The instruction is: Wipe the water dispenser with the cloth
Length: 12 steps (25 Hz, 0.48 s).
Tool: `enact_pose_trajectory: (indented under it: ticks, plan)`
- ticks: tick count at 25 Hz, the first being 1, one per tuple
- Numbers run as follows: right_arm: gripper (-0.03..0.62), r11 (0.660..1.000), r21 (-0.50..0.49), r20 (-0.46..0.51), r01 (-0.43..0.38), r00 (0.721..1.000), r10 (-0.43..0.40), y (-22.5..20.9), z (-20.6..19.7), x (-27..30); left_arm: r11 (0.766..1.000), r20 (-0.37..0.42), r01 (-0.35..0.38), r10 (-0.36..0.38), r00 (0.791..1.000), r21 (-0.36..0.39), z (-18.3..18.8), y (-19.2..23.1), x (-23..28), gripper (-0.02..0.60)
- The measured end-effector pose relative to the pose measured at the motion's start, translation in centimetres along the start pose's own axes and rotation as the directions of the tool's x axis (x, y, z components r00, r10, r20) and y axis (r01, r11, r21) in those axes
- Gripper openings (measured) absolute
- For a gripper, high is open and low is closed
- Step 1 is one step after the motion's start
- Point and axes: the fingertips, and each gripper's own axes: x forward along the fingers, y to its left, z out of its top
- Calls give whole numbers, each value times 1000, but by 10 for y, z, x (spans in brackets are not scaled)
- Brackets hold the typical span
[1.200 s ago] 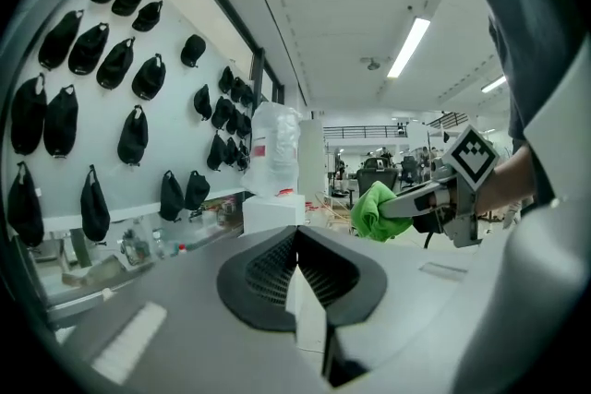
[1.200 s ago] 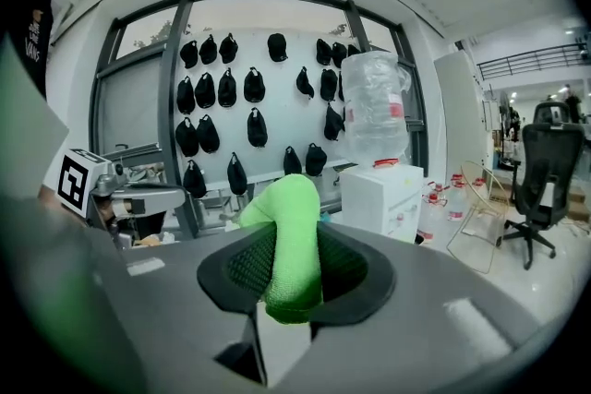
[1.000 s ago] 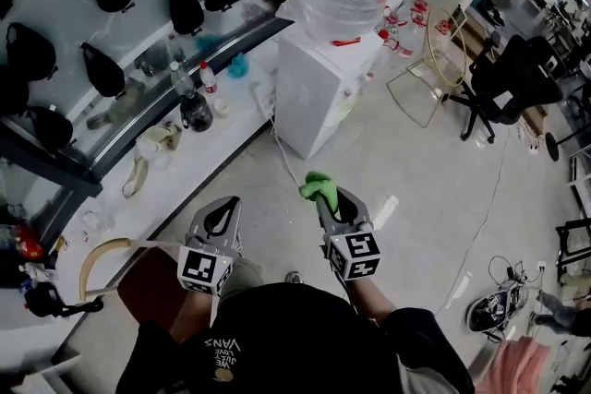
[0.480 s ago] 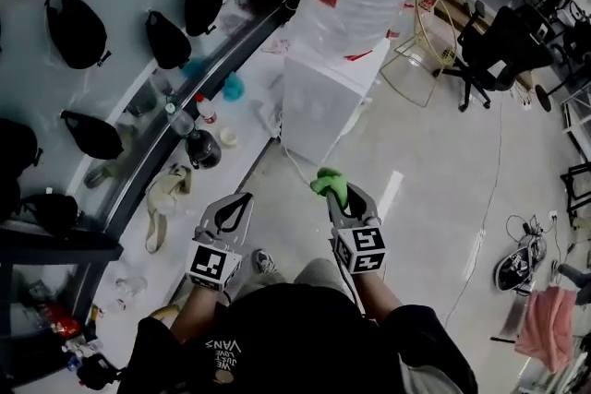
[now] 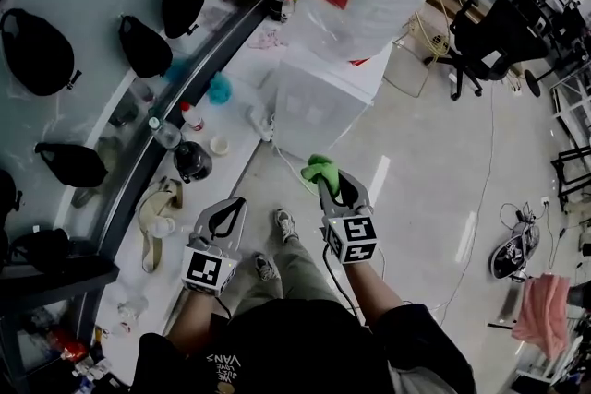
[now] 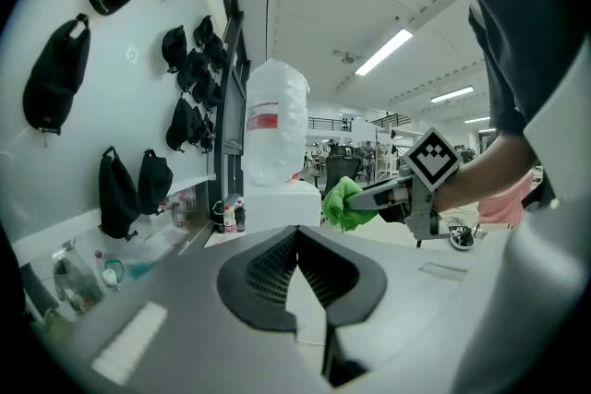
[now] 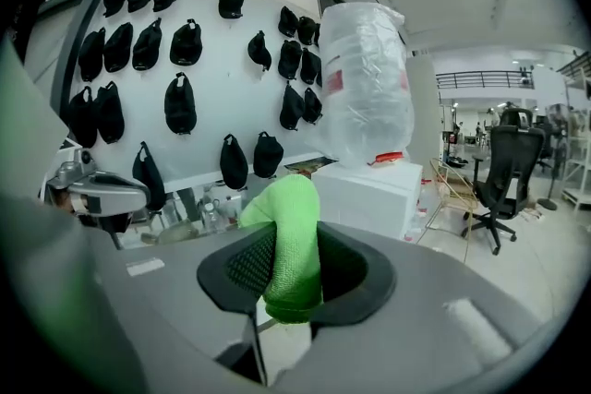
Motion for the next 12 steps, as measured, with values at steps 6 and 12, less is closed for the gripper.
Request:
enact_pose_trajectory:
  ticks: [6, 12]
  plan:
    - [114, 999, -18, -50, -30, 998, 29, -11, -7, 67, 999, -23, -37, 37, 999, 10, -3, 24, 32, 2]
    - [114, 998, -30, -86, -60, 995, 57, -25, -17, 143, 997, -70, -66, 64, 995, -27, -20, 49, 70, 2]
